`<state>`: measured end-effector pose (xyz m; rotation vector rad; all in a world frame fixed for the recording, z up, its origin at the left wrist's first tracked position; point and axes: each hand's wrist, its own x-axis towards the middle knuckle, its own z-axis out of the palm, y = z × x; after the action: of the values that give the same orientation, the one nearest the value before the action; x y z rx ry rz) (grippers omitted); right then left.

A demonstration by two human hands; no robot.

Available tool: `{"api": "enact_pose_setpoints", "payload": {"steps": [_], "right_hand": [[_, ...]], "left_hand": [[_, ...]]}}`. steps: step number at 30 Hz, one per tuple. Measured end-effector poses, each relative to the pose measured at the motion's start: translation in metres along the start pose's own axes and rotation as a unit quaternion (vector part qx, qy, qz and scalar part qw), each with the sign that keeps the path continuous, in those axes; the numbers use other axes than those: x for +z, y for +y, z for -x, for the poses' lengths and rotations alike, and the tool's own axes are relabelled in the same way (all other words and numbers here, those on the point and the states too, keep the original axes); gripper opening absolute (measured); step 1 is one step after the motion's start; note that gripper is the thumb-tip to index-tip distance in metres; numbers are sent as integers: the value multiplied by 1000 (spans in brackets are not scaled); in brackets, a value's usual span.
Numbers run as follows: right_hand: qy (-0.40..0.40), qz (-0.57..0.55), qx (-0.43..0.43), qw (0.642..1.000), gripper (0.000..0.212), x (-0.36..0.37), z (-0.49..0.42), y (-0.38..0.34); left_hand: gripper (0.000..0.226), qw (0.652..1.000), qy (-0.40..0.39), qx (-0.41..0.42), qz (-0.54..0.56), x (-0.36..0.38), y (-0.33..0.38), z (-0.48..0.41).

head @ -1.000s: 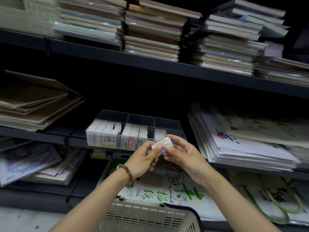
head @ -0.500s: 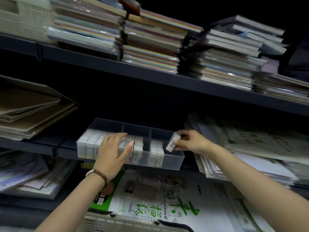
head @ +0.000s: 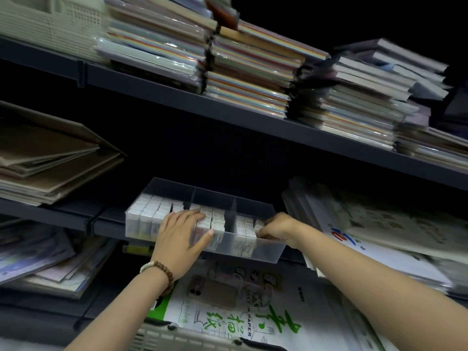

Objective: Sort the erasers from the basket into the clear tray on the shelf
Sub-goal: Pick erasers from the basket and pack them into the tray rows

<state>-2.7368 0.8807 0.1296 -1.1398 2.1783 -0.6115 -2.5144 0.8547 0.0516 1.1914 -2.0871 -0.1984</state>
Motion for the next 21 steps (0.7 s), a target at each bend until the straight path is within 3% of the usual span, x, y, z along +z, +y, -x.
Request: {"api": "enact_pose_setpoints", "payload": {"steps": [2,4,10,13,21], "right_hand": [[-38,-158,45,986,32,-4,1,1],[-66,-244,65,965,24,-6,2,0],[-48,-155,72,984,32,2,0,-6],[-52,-161,59,984,30,0,5,-6],[-55,-250,-69,964,43,-21,57,-2]], "left_hand": [[78,1000,3,-4,4,0,0,0],[78,1000,2,-5,2,1,0,0],[81,999,-23,9,-23,-1,-2,0],[68,999,-39,18,-19,-3,-4,2],[57,990,-32,34,136,-31,10,35]]}}
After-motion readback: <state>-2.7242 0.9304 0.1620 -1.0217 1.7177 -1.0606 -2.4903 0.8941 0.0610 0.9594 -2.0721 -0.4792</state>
